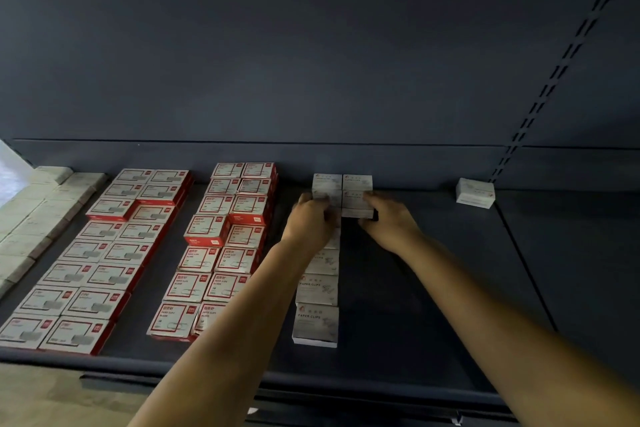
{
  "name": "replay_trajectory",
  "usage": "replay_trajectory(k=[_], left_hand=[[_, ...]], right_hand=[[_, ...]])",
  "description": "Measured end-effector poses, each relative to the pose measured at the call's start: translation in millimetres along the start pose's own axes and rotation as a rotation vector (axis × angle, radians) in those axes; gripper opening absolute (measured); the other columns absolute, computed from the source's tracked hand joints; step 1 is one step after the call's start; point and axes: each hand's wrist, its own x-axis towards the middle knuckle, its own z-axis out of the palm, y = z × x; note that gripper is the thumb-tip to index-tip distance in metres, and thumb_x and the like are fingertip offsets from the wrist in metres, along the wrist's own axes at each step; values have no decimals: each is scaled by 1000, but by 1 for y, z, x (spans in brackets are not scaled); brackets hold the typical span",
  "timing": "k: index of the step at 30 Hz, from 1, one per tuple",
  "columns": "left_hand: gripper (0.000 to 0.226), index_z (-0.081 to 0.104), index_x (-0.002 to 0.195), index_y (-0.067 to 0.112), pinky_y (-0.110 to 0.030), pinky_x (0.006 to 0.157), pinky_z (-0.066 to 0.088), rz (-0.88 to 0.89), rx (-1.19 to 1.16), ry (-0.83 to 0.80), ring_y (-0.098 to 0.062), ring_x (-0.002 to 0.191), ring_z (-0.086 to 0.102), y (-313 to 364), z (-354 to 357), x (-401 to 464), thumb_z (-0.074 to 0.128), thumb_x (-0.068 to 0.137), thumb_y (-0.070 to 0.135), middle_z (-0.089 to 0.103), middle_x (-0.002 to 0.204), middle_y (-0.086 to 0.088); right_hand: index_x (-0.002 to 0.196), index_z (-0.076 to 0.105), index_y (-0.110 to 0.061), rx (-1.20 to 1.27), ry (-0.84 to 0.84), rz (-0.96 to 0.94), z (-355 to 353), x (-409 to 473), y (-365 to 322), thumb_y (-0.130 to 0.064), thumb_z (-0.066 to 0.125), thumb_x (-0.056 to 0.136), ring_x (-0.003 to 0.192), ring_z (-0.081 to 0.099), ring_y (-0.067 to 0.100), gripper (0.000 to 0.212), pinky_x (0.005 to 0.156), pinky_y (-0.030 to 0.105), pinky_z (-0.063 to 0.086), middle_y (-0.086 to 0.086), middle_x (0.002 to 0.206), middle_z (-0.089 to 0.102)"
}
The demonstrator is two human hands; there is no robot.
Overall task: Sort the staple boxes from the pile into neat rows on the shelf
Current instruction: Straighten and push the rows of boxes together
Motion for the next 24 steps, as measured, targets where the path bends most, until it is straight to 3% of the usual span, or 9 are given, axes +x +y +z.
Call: replay_trajectory(k=[3, 5, 8, 11, 14, 20, 24], left_hand=[[36, 50, 130, 17, -38, 104, 35, -13, 121, 30, -28, 129, 29, 9, -1, -1, 46, 95, 27, 32, 141, -7], [44, 42, 138, 20, -41, 109, 31, 71, 151, 50, -27, 135, 22, 24, 2, -3, 47, 95, 28, 27, 146, -6], [51, 35, 144, 19, -41, 114, 20, 229, 145, 7, -28, 142, 12, 58, 16, -11, 47, 95, 29, 20, 154, -8], [50, 36, 143, 14, -34, 114, 14, 344, 115, 13, -24, 142, 11, 94, 32, -15, 46, 96, 27, 21, 153, -8], [51, 35, 144, 15, -34, 116, 14, 375, 108, -25, -24, 143, 10, 122, 51, -10, 47, 96, 28, 20, 154, -8], [53, 29, 146, 17, -37, 117, 13, 346, 147, -84, -25, 144, 7, 149, 75, -6, 44, 97, 29, 17, 155, -9], [53, 31, 145, 18, -36, 116, 15, 300, 142, -104, -25, 143, 10, 148, 81, -9, 46, 96, 28, 20, 154, -9]], right_hand=[[139, 41, -10, 35, 64, -53, -2, -11, 8, -9, 55, 91, 128, 40, 20, 50, 94, 7, 22, 9, 142, 42], [134, 47, -7, 40, 159, -76, -7, -18, 18, -6, 56, 89, 126, 44, 21, 46, 91, 4, 19, 11, 137, 48], [127, 54, -1, 38, 289, -66, -18, -30, 41, 0, 57, 87, 120, 50, 26, 40, 94, 8, 25, 15, 131, 53], [115, 62, 4, 39, 438, -50, -37, -42, 66, 9, 55, 82, 105, 60, 34, 33, 89, 22, 38, 21, 117, 61], [108, 64, 7, 30, 535, -17, -64, -49, 93, 13, 52, 80, 99, 60, 35, 31, 81, 14, 34, 23, 110, 63], [118, 59, -3, 41, 524, 71, -103, -40, 139, 3, 59, 84, 108, 55, 30, 35, 85, 24, 39, 16, 116, 59], [130, 47, -14, 9, 311, 254, -108, -16, 153, -17, 74, 76, 119, 45, 30, 61, 98, 38, 41, 12, 130, 49]])
